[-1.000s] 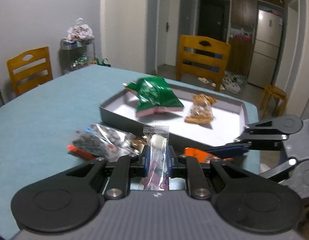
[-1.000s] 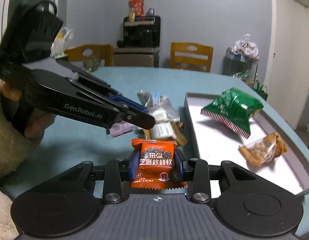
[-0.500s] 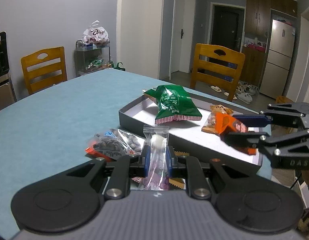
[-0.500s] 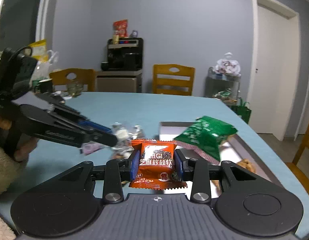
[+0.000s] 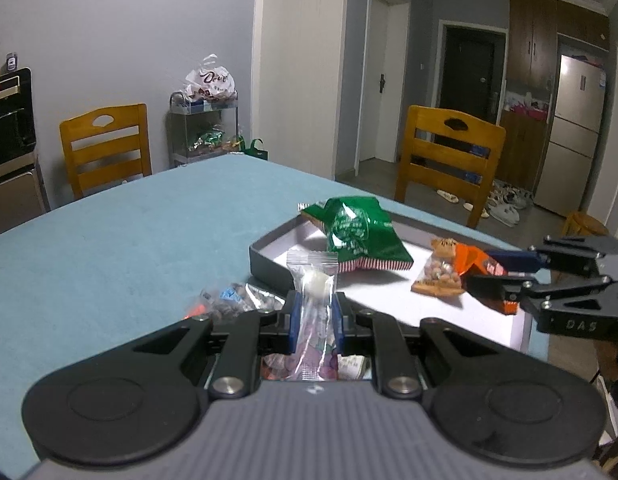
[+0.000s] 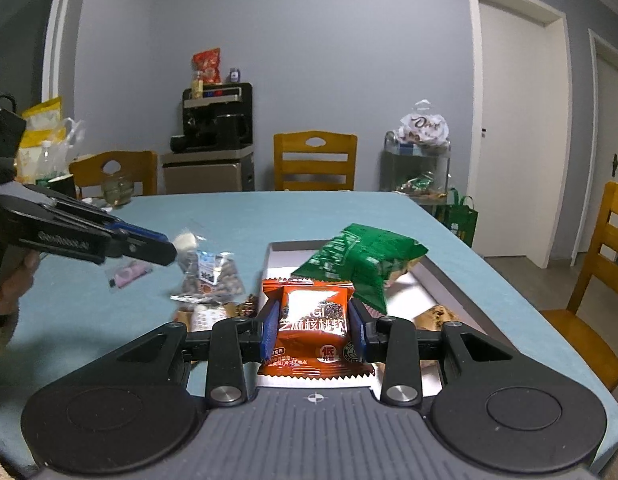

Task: Organize snacks
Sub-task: 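Carry the clear bag and orange packet over the grey tray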

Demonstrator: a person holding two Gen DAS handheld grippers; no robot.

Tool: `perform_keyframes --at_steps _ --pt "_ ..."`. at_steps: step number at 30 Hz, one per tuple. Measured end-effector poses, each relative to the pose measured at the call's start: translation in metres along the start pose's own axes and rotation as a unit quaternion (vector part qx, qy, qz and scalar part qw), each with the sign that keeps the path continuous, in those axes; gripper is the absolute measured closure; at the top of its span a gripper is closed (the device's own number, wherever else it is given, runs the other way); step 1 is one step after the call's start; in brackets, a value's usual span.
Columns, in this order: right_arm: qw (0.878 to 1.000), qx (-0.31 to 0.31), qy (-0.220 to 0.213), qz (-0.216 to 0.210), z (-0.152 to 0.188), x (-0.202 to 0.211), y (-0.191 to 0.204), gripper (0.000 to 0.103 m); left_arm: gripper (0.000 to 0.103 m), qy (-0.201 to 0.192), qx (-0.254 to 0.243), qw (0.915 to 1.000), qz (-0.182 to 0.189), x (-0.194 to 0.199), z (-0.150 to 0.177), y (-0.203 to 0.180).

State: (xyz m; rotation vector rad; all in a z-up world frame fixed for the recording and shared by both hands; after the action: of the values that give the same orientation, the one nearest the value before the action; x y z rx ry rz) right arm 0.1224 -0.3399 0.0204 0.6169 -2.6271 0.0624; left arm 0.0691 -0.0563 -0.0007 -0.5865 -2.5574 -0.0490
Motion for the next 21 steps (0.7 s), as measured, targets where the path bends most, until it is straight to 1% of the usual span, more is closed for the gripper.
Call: perform_keyframes --at_steps 5,11,21 --pt "1.000 -0.011 -0.002 0.003 0.001 -0.001 -0.015 0.065 0.090 -0.007 -0.004 1.0000 0.003 0.001 -0.010 -0.011" --pt "1.000 -0.024 -0.004 0.007 0.004 -0.004 -0.034 0.065 0.090 -0.011 -0.012 0.9997 0.018 -0.005 -0.024 -0.030" --pt "0.999 -0.049 -0.005 0.015 0.012 -0.002 -0.062 0.065 0.090 0.004 -0.038 0.9981 0.047 -0.032 -0.037 -0.071"
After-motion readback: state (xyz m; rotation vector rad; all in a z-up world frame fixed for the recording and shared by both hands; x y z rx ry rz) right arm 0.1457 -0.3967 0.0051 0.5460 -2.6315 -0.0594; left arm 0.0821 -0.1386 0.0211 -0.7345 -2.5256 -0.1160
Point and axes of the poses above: each gripper's, at about its wrist camera, not at the fingertips, and x roughly against the way its jaws point, y to its left, z to its underside, the point moved 10 cm from there along -x, roughly the way its jaws point, and after that the axes turned 3 degrees about z, right-handed, at the moved point
